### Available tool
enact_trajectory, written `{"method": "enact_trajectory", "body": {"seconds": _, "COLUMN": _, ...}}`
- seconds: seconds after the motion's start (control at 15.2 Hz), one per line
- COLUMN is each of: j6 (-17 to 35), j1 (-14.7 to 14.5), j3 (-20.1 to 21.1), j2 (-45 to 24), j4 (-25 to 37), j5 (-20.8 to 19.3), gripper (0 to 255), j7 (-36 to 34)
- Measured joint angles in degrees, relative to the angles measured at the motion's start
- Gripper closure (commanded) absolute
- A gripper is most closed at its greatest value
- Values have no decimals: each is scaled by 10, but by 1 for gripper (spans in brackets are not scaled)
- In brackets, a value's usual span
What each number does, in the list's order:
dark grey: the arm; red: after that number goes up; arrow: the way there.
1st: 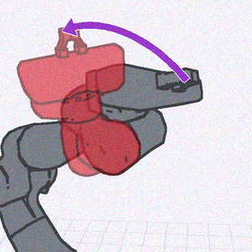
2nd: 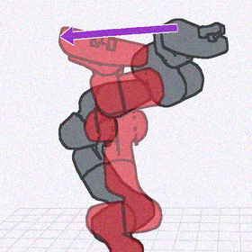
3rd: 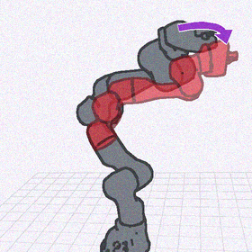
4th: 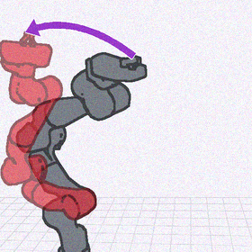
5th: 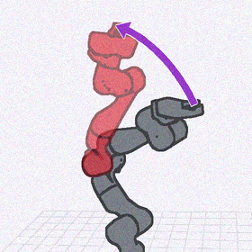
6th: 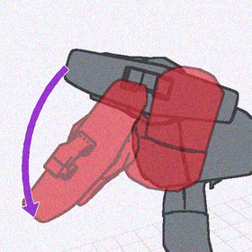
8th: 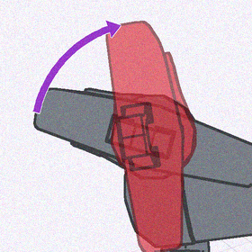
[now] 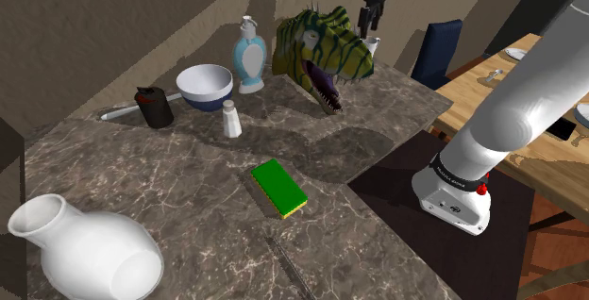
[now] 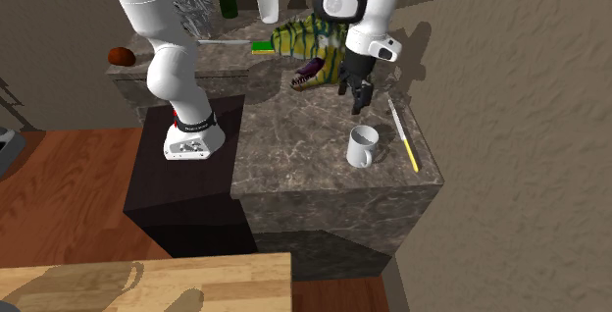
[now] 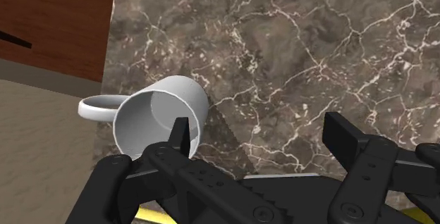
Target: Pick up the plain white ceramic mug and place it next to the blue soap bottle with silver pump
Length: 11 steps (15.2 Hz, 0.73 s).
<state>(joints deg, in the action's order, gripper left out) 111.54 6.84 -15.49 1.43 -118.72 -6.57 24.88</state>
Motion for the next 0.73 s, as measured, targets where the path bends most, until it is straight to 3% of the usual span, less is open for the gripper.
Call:
{"method": "enact_trajectory", "body": {"seconds": 0.33, "j6": 15, "j1": 19, "j3": -15, "j2": -104, "j4": 67, "j5": 27, "gripper": 0, "j7": 39}}
{"method": "enact_trajectory", "body": {"seconds": 0.73, "j6": 54, "j1": 25, "j3": -17, "j2": -126, "j4": 48, "j5": 33, "gripper": 0, "j7": 46}}
